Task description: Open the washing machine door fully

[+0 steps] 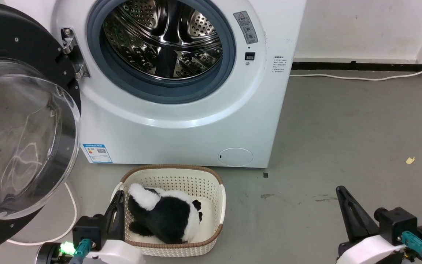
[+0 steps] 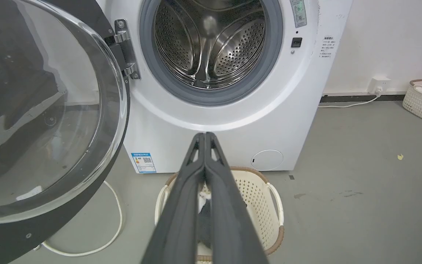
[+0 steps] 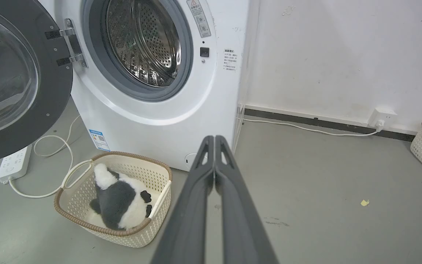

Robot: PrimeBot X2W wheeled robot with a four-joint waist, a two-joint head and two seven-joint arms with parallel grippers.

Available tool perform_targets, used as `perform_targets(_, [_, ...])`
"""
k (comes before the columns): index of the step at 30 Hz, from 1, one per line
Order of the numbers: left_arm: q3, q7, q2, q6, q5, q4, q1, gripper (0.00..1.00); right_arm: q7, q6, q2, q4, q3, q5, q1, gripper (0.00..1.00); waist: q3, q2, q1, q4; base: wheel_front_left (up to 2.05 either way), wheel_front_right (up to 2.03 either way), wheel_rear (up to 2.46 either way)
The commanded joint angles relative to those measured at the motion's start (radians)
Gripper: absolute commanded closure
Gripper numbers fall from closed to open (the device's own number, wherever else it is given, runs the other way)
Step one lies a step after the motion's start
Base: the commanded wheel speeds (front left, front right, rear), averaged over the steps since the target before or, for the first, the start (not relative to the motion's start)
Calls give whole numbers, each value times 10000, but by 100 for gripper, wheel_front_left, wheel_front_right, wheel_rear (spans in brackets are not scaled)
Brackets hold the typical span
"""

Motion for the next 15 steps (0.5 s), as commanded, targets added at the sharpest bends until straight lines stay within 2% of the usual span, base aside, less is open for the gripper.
perform_targets(1, [71, 58, -62, -52, 64, -40, -163, 100, 52, 8, 17, -26, 6, -71, -133, 100, 2, 0, 0, -5, 0, 0, 0])
perform_targets(15, [249, 344, -167, -148, 247, -100, -279, 100, 339, 9, 19, -33, 23, -238, -243, 100, 21, 0, 0, -58, 0, 0, 0])
